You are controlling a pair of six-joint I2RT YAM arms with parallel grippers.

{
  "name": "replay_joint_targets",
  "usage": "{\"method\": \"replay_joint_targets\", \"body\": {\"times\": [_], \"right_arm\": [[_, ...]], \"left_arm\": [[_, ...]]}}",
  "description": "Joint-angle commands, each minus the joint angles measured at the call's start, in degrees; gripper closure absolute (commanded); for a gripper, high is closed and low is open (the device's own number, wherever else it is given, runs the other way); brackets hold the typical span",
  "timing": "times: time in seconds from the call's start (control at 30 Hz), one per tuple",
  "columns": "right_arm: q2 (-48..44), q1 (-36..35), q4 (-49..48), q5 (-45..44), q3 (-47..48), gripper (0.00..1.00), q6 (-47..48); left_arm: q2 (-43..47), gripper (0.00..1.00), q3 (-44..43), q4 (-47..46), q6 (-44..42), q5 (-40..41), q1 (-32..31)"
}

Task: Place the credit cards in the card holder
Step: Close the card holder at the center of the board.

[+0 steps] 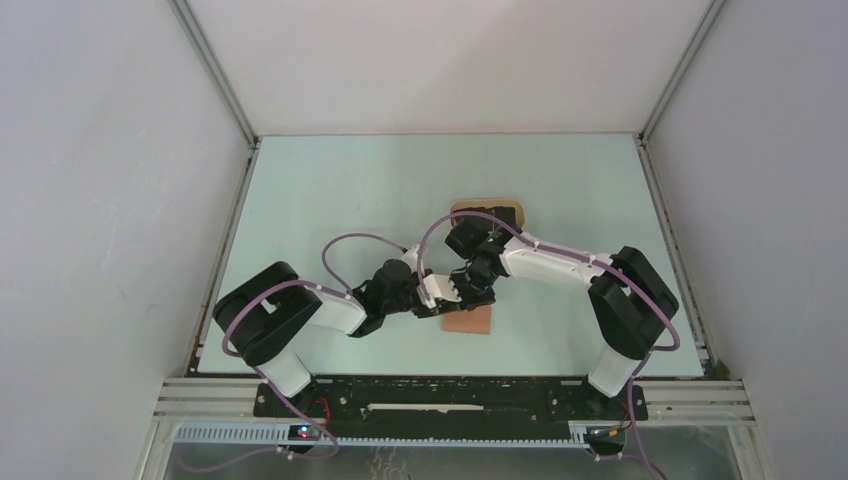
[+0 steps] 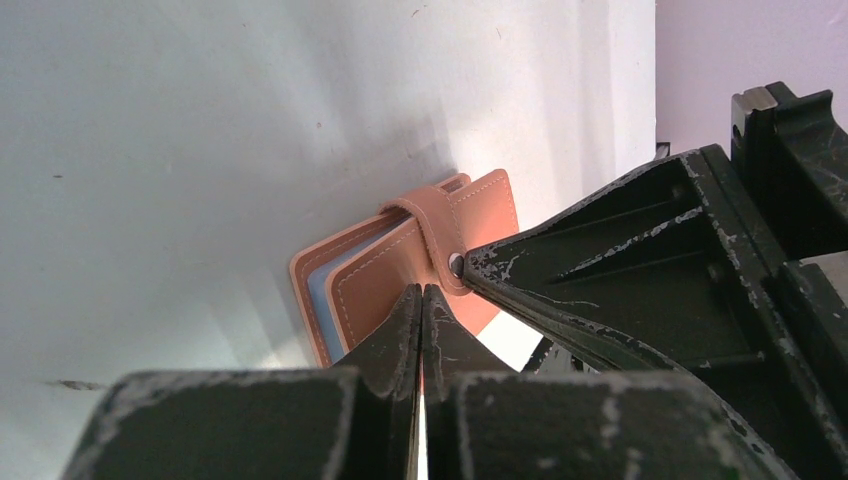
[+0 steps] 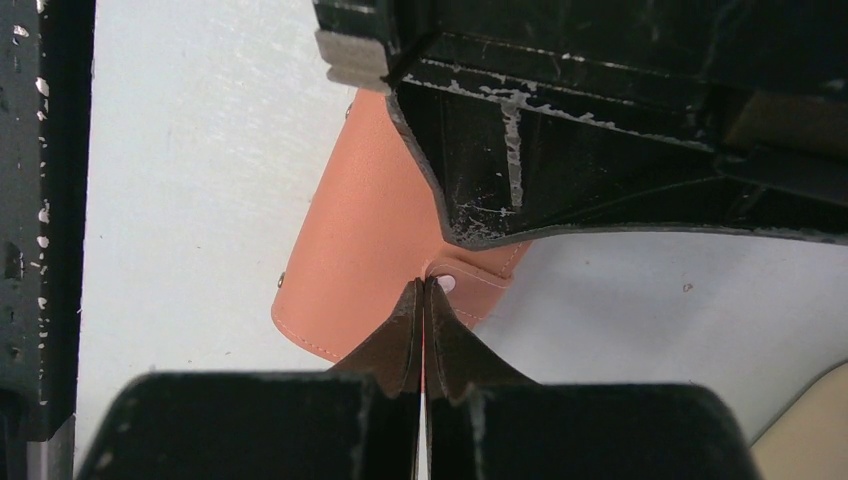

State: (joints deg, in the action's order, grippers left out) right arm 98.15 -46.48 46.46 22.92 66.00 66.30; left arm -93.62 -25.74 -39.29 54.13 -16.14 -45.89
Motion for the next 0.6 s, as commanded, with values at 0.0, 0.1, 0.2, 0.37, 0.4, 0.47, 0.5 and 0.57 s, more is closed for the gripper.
{"method": "replay_joint_targets", "body": {"times": [0.0,0.1,0.2,0.37,0.4,0.47,0.5,0.57], "right_arm": [[1.5,-2.6,2.5,2.2,-1.5,1.00,-1.2],[2.3,-3.0,2.4,1.5,-1.8,1.00,-1.4],[3.1,-2.9,2.2,1.1,-1.8,1.00,-1.9],[4.4,-3.3,1.3,0.3,-1.8,1.00,-2.9],[4.6,-3.2,1.0,0.0,-1.8,1.00,-3.2],[4.9,-3.0,0.7,-0.1,-1.8,1.00,-3.7],[5.0,-2.9,0.4,-0.1,-1.8,1.00,-4.0],[5.4,-2.7,0.1,-0.5,-1.7,1.00,-4.6]], "left_arm": [[-0.8,0.99,-0.2,3.6,-0.9,2.9,0.1],[-0.7,0.99,-0.2,3.6,-0.9,2.9,0.1],[-0.8,0.99,-0.2,3.4,-0.9,2.8,0.1],[-0.8,0.99,-0.1,3.3,-0.9,2.8,0.1],[-0.8,0.99,-0.1,3.3,-0.9,2.7,0.0],[-0.8,0.99,0.0,3.2,-0.9,2.8,0.1],[-0.9,0.99,0.0,3.1,-0.9,2.7,0.0],[-0.9,0.99,-0.1,2.9,-0.9,2.7,0.1]]}}
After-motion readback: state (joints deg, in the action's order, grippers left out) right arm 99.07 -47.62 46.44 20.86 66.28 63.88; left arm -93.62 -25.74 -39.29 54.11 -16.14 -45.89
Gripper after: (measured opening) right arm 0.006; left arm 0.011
